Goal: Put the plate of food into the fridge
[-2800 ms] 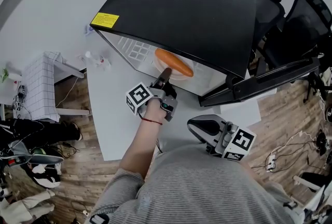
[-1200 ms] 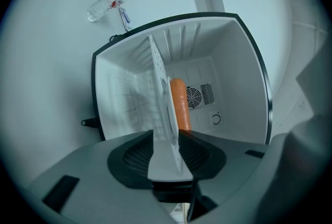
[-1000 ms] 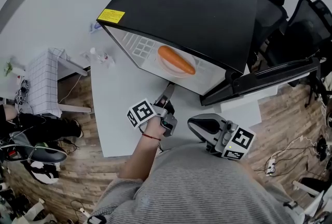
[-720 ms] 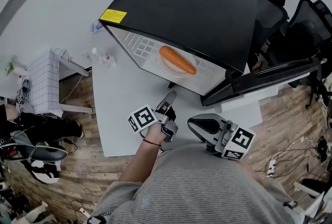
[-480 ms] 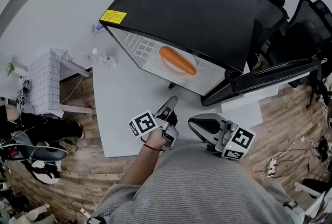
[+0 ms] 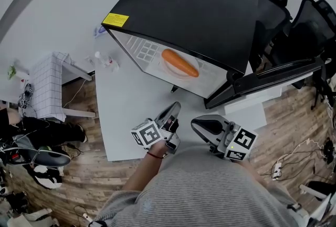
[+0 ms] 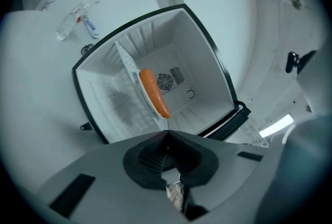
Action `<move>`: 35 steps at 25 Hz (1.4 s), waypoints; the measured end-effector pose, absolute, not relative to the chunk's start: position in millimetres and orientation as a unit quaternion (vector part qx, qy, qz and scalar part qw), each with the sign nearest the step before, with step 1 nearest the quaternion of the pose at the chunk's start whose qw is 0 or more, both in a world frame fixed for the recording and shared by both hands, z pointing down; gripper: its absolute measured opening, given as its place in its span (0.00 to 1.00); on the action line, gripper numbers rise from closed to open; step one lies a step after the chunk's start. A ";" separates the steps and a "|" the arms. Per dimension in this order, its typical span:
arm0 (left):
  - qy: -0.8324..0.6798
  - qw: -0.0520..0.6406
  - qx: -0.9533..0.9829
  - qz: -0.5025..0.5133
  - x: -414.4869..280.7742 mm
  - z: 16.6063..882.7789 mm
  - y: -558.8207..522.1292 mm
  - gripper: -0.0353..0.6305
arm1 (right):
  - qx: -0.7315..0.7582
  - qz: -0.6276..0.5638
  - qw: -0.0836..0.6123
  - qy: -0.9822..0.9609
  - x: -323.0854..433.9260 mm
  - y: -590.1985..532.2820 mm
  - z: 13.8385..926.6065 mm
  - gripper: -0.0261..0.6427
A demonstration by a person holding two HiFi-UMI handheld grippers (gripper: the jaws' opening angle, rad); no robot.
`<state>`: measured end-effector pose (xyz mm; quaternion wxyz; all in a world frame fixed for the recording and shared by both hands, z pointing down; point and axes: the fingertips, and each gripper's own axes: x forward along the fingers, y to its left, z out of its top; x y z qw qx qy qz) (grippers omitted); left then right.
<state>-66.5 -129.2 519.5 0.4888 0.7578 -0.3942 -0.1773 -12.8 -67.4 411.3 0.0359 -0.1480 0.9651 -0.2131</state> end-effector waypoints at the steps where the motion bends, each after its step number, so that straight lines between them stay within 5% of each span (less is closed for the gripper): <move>1: -0.394 0.465 0.774 -0.171 -65.0 514.0 -128.3 0.07 | -0.149 -0.213 0.035 0.965 -13.0 -67.5 412.6 0.06; 16: -0.389 0.182 0.903 -0.030 -36.7 480.3 -96.1 0.07 | -0.154 -0.207 0.015 0.966 -12.5 -64.2 426.7 0.06; 35: -0.377 0.168 0.911 -0.015 -33.1 482.0 -90.0 0.07 | -0.160 -0.173 -0.013 0.972 -18.0 -59.9 429.5 0.06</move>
